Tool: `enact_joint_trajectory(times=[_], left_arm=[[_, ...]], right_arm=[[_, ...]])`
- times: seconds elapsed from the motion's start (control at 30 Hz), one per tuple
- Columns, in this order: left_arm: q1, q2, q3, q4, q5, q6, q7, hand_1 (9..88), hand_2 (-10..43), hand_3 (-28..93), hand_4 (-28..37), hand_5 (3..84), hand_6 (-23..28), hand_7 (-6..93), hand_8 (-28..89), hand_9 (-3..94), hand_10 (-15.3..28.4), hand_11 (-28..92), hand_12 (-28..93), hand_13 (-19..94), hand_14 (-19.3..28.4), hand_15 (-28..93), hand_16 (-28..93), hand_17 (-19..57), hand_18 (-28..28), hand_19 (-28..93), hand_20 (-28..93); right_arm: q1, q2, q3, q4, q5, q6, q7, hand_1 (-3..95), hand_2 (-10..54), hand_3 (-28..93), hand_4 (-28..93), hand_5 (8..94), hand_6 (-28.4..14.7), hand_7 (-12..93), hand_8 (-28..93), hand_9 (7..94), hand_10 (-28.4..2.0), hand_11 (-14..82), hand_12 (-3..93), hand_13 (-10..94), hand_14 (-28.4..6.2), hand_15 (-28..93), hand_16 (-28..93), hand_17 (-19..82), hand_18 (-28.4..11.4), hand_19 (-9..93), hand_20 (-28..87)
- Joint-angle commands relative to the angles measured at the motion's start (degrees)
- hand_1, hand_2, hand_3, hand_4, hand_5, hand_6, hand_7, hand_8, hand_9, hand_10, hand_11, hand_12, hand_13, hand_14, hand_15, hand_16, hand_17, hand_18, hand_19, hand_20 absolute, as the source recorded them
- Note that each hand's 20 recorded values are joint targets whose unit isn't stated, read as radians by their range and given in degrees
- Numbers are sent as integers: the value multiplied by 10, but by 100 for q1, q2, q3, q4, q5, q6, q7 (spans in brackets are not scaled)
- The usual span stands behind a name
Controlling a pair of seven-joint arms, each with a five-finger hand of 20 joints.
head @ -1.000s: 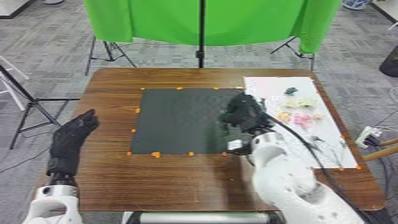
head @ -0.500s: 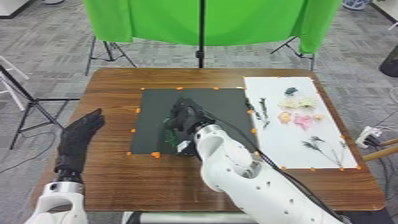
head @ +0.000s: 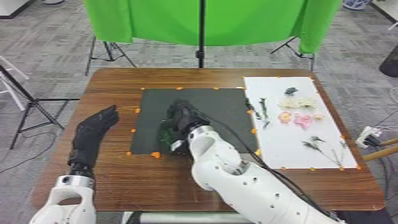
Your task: Arrange flowers
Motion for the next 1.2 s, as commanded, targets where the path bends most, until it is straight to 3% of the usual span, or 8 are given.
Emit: enact_joint_trajectory(times=[0.03, 0.3, 0.33, 0.4, 0.5, 0.7, 0.9, 1.2], left_arm=[[3, -67, 35, 21, 54, -145, -111, 224, -5, 694, -275, 448, 60, 89, -59, 391, 133, 163, 87, 289, 161, 214, -24, 46, 130, 109, 200], [93, -100, -16, -10, 49, -185, -236, 241, -20, 688, -257, 445, 60, 88, -58, 386, 131, 161, 89, 292, 168, 229, -19, 39, 134, 112, 200], [107, -90, -21, -16, 50, -201, -249, 243, -21, 687, -254, 444, 60, 88, -58, 386, 131, 161, 89, 292, 169, 230, -19, 38, 135, 113, 200], [126, -87, -31, -28, 85, -260, -292, 247, -25, 686, -248, 444, 60, 88, -58, 386, 131, 162, 90, 294, 171, 233, -19, 37, 136, 114, 199], [195, -130, -86, -73, 113, -297, -300, 250, -26, 684, -244, 444, 60, 89, -58, 386, 131, 164, 91, 293, 173, 238, -19, 36, 136, 115, 199], [358, -158, -200, -153, 57, -240, -386, 251, -24, 681, -241, 444, 58, 91, -58, 388, 131, 166, 93, 297, 175, 251, -18, 34, 137, 118, 200], [447, -227, -257, -214, 106, -262, -416, 248, -21, 681, -242, 445, 59, 91, -58, 392, 132, 168, 93, 298, 177, 255, -21, 33, 138, 120, 199], [517, -301, -279, -254, 130, -285, -438, 246, -18, 681, -241, 446, 59, 91, -58, 392, 132, 168, 93, 298, 179, 257, -22, 32, 138, 120, 198]], right_arm=[[6, -71, -83, 176, 11, 58, 32, 825, -95, -283, 446, 758, -29, 456, 165, 831, -148, 507, 254, 928, -24, 613, 295, 734, -60, 932, 471], [-28, -85, -28, 223, 33, -75, 3, 732, -95, -265, 448, 763, -33, 428, 119, 828, -150, 504, 246, 929, -26, 602, 295, 733, -61, 932, 453], [-38, -65, -22, 194, 39, -73, -11, 548, -95, 255, 64, 766, -34, 432, 74, 828, -152, 502, 245, 929, -28, 600, 296, 729, -55, 932, 448], [-104, 20, 52, 74, -40, -146, -68, 406, -95, 600, -175, 770, -34, 449, -82, 828, -151, 499, 245, 929, -29, 596, 296, 730, -61, 932, 442], [-205, 362, 115, -287, -210, -308, -106, 321, -95, 637, -140, 776, -40, 380, -105, 828, -154, 488, 246, 921, -38, 596, 300, 724, -72, 932, 450], [-328, 987, 222, -968, -421, -1092, 35, 224, 24, 625, -129, 768, -52, 178, -87, 835, -153, 483, 244, 917, -52, 612, 298, 716, -88, 932, 485], [-482, 1151, 299, -1342, -527, -1939, 234, 218, 52, 613, -128, 738, -55, 140, -82, 840, -153, 480, 249, 918, -55, 619, 297, 718, -91, 932, 502], [-558, 1058, 302, -1471, -74, -2298, 235, 220, 61, 602, -121, 734, -58, 131, -76, 841, -155, 478, 250, 918, -55, 620, 296, 719, -89, 932, 503]])
